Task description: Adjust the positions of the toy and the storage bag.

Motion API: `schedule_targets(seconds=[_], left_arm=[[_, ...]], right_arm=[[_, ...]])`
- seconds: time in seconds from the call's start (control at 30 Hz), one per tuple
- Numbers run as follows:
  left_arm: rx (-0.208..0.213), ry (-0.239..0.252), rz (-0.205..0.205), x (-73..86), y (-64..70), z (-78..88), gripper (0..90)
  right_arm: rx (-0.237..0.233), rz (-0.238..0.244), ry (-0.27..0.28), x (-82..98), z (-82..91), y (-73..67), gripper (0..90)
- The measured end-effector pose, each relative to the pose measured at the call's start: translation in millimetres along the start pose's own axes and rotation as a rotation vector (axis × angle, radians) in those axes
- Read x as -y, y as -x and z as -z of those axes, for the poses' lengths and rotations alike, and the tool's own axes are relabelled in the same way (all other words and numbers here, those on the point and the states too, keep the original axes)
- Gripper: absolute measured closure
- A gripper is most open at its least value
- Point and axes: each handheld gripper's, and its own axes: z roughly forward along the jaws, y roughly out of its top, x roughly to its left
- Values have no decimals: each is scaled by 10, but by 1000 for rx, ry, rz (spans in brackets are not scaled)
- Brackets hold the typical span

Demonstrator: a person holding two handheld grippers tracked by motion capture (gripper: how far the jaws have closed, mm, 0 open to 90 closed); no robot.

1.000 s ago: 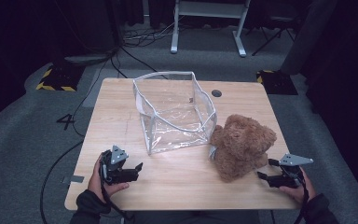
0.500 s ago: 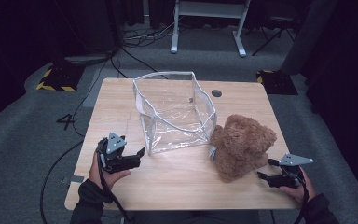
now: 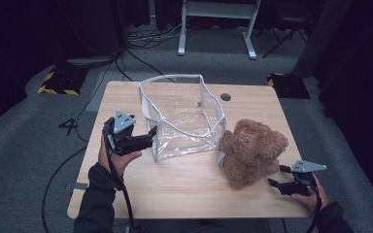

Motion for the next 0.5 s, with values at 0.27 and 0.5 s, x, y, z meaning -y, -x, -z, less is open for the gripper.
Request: schedule_targets(seconds=[0.27,0.5], left_arm=[[-38,11,-27,-357,33,-205,164],[-68,-10,-3,-447,-128,-435,179]], right_arm=[[0,1,0,0,0,0,213],[1,0,-1,2,4,-2,215]])
